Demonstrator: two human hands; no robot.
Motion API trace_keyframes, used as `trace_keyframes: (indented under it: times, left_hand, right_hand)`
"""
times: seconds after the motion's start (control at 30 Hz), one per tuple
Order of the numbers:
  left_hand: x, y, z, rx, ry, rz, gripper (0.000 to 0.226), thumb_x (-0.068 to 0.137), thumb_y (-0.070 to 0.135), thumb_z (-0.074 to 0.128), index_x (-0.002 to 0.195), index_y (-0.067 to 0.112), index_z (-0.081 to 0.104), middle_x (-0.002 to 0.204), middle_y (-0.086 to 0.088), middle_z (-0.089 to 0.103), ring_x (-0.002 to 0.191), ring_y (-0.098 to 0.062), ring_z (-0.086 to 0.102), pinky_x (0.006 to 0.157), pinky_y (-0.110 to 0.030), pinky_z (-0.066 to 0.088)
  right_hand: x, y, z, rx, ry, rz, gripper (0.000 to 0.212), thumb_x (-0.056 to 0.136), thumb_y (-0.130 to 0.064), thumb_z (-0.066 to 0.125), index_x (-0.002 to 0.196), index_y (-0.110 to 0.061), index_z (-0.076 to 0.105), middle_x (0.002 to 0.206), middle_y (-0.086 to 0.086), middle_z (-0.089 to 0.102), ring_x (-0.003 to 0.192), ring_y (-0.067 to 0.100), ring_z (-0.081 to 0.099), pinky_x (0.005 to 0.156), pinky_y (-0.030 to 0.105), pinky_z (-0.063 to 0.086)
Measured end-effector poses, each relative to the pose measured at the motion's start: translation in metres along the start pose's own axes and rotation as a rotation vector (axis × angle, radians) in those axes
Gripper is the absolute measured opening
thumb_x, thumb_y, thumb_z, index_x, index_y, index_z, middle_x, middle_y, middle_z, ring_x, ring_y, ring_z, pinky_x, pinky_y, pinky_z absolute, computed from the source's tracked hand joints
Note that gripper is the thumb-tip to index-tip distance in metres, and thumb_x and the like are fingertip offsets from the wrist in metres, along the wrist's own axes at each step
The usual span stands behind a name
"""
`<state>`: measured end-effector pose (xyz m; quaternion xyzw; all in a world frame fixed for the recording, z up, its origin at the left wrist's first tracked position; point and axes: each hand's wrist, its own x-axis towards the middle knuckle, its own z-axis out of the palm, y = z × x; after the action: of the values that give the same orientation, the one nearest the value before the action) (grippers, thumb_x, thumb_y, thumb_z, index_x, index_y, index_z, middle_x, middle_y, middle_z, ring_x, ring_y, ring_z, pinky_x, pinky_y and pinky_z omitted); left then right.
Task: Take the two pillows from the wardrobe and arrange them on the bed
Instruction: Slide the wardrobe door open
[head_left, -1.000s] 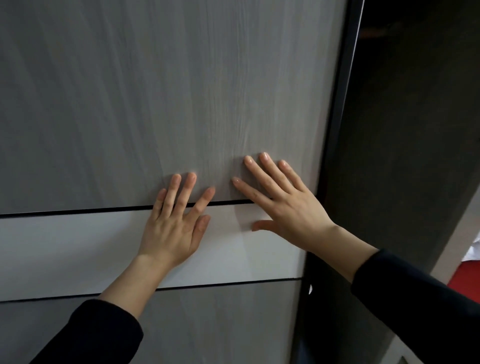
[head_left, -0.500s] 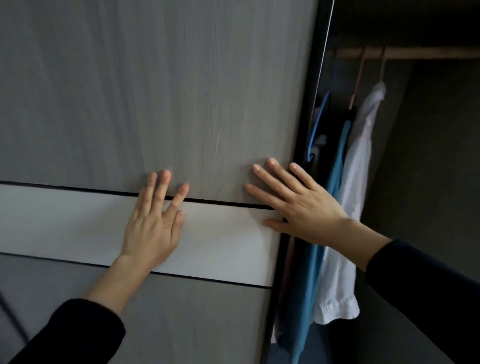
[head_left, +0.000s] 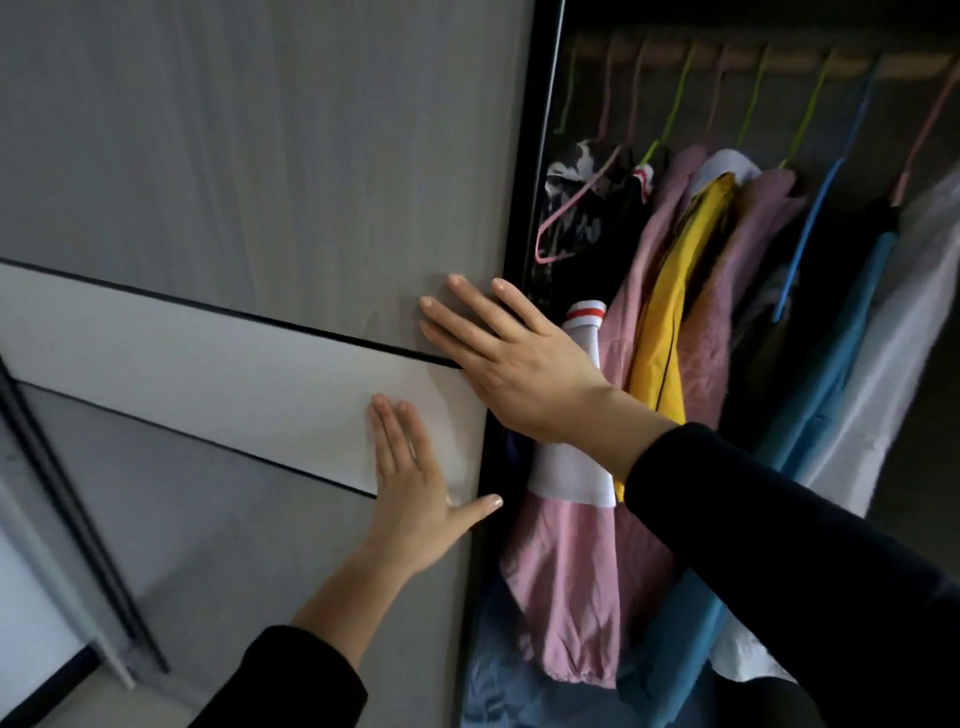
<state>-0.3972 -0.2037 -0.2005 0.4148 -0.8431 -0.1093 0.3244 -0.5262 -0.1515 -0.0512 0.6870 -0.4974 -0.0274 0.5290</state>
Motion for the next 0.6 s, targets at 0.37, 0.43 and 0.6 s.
trace_keyframes:
  times: [0.37, 0.43, 0.6]
  left_hand:
    - [0.019, -0.041, -0.031, 0.023, 0.048, -0.132, 0.144, 0.054, 0.061, 0.074, 0.137, -0.004, -0.025, 0.149, -0.029, -0.027, 0.137, -0.032, -0.032, 0.115, -0.037, -0.01]
    - [0.022, -0.048, -0.035, 0.001, 0.063, -0.147, 0.144, 0.054, 0.059, 0.075, 0.137, -0.003, -0.025, 0.149, -0.026, -0.029, 0.136, -0.029, -0.033, 0.114, -0.035, -0.01]
    - [0.025, -0.066, -0.044, -0.031, 0.088, -0.183, 0.143, 0.055, 0.057, 0.077, 0.138, 0.004, -0.027, 0.151, -0.017, -0.031, 0.137, -0.021, -0.033, 0.114, -0.031, -0.004]
  right_hand:
    - [0.05, -0.008, 0.011, 0.136, -0.005, -0.241, 0.05, 0.095, -0.03, 0.043, 0.14, -0.01, 0.039, 0.15, 0.006, 0.039, 0.143, 0.024, 0.025, 0.117, 0.042, 0.004]
    - [0.058, -0.013, 0.012, 0.169, -0.001, -0.249, 0.049, 0.095, -0.03, 0.045, 0.139, -0.01, 0.041, 0.149, 0.006, 0.039, 0.143, 0.024, 0.024, 0.116, 0.041, 0.002]
    - [0.077, -0.03, 0.014, 0.234, 0.002, -0.222, 0.047, 0.095, -0.024, 0.046, 0.139, -0.01, 0.04, 0.149, 0.008, 0.04, 0.142, 0.023, 0.027, 0.115, 0.041, -0.001]
